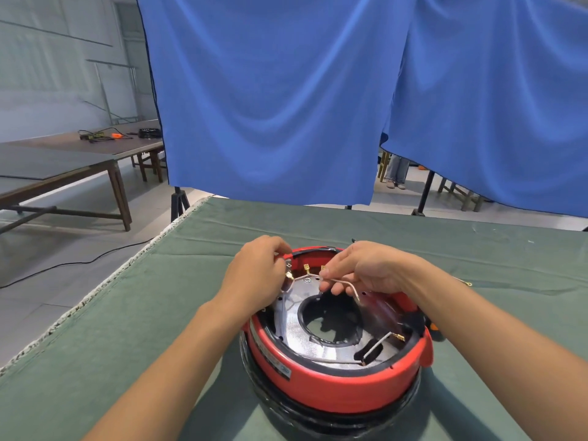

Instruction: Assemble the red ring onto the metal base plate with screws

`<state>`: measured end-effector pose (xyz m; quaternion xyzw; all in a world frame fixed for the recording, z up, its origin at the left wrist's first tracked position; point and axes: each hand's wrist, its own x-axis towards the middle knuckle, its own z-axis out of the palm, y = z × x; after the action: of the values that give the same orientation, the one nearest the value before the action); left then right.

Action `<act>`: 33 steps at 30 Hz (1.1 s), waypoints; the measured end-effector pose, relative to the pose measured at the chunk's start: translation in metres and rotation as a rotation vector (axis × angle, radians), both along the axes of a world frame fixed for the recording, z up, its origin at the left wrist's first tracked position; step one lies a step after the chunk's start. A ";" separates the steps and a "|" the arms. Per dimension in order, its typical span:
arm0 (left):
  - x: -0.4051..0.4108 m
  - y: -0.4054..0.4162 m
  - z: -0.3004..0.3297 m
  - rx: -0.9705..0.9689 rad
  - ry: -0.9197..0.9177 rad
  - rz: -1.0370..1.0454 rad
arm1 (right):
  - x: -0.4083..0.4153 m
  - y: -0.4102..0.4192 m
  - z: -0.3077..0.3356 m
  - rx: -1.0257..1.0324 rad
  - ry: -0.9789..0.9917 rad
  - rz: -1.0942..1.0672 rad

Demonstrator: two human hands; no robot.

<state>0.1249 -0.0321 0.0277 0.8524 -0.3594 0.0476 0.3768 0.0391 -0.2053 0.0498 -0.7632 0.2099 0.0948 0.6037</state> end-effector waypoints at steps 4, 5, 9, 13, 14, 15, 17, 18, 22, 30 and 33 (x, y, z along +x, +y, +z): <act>0.004 0.001 -0.002 -0.033 0.014 -0.009 | 0.002 0.005 0.001 -0.229 0.029 0.039; 0.004 0.001 -0.002 -0.038 0.005 -0.009 | 0.004 0.008 0.001 -0.266 0.032 0.048; 0.009 0.001 -0.004 -0.119 0.073 -0.019 | 0.013 0.021 -0.001 -0.333 0.058 0.068; 0.013 0.000 -0.007 -0.214 0.221 -0.028 | 0.021 0.032 -0.004 -0.341 0.083 0.058; 0.013 -0.001 -0.008 -0.232 0.260 -0.031 | 0.022 0.034 -0.005 -0.350 0.079 0.053; 0.013 -0.001 -0.010 -0.249 0.302 -0.038 | 0.023 0.035 -0.005 -0.362 0.072 0.047; 0.014 -0.001 -0.012 -0.277 0.363 -0.048 | 0.025 0.035 -0.006 -0.389 0.055 0.034; 0.015 -0.001 -0.012 -0.289 0.379 -0.050 | 0.025 0.035 -0.007 -0.404 0.045 0.025; 0.015 -0.001 -0.012 -0.309 0.411 -0.044 | 0.028 0.034 -0.014 -0.450 -0.031 0.011; 0.016 -0.001 -0.013 -0.323 0.437 -0.035 | 0.033 0.032 -0.015 -0.457 -0.047 0.037; 0.015 -0.001 -0.013 -0.327 0.434 -0.031 | 0.033 0.032 -0.017 -0.461 -0.046 0.035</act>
<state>0.1402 -0.0331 0.0145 0.7649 -0.2709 -0.0846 0.5782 0.0721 -0.1736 0.0327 -0.8864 0.1992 0.0374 0.4161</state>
